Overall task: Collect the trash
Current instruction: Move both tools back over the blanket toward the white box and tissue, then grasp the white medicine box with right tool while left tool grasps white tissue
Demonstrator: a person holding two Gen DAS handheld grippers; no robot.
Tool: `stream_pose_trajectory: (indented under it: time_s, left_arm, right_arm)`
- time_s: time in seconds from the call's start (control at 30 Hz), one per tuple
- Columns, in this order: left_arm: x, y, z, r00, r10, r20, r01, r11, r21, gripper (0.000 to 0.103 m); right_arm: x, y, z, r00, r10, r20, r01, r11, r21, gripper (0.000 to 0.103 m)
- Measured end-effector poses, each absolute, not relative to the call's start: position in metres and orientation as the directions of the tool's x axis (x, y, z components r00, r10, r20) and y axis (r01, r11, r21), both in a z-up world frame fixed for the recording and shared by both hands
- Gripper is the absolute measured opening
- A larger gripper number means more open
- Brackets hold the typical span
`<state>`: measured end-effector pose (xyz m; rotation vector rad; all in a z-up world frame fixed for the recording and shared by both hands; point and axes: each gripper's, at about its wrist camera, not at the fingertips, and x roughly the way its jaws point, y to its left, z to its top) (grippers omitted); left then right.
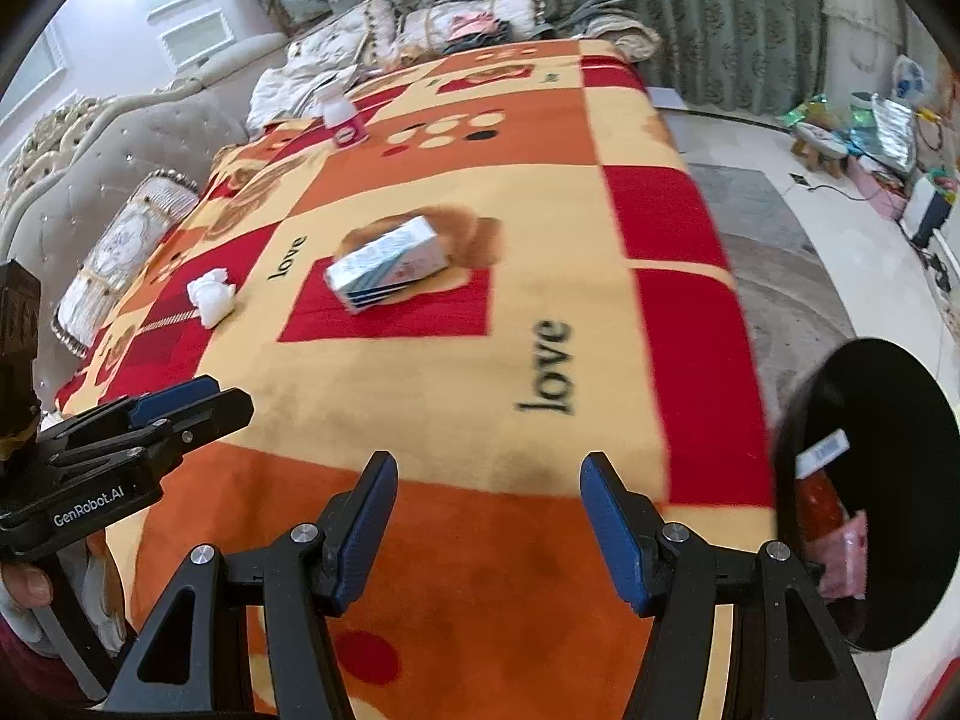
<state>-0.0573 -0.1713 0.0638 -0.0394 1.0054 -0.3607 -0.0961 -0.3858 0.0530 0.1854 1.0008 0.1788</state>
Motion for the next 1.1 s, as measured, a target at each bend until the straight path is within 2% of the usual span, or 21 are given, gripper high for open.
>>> stream_pose_trajectory:
  time_s: [0.37, 0.47, 0.7, 0.73, 0.77, 0.83, 0.97, 1.1]
  left_arm:
    - [-0.041, -0.084, 0.059, 0.51, -0.236, -0.827, 0.12, 0.972, -0.203, 0.048]
    - [-0.037, -0.066, 0.059, 0.513, -0.224, -0.828, 0.08, 0.974, -0.213, 0.048]
    - [-0.028, -0.034, 0.063, 0.531, -0.201, -0.823, 0.008, 0.972, -0.233, 0.048]
    - [-0.026, -0.031, 0.063, 0.533, -0.199, -0.822, -0.002, 0.972, -0.236, 0.048]
    - [-0.023, -0.027, 0.064, 0.536, -0.197, -0.821, -0.017, 0.97, -0.244, 0.048]
    - [-0.016, -0.023, 0.064, 0.535, -0.198, -0.821, -0.036, 0.966, -0.256, 0.048]
    - [0.004, -0.019, 0.063, 0.544, -0.219, -0.81, -0.077, 0.948, -0.308, 0.048]
    - [0.031, -0.021, 0.059, 0.552, -0.222, -0.804, -0.118, 0.933, -0.339, 0.049]
  right_arm:
    - [-0.019, -0.339, 0.055, 0.493, 0.281, -0.823, -0.108, 0.959, 0.263, 0.063]
    - [0.007, -0.333, 0.055, 0.489, 0.289, -0.823, -0.087, 0.955, 0.284, 0.074]
    - [0.061, -0.318, 0.037, 0.454, 0.27, -0.849, -0.032, 0.957, 0.288, 0.074]
    - [0.065, -0.313, 0.035, 0.45, 0.266, -0.853, -0.043, 0.96, 0.276, 0.073]
    - [0.067, -0.309, 0.033, 0.451, 0.262, -0.853, -0.06, 0.963, 0.264, 0.062]
    - [0.066, -0.302, 0.03, 0.444, 0.266, -0.856, -0.099, 0.964, 0.248, 0.047]
    - [0.054, -0.29, 0.034, 0.441, 0.296, -0.847, -0.191, 0.953, 0.234, 0.037]
    - [0.035, -0.286, 0.037, 0.431, 0.321, -0.843, -0.247, 0.941, 0.232, 0.035]
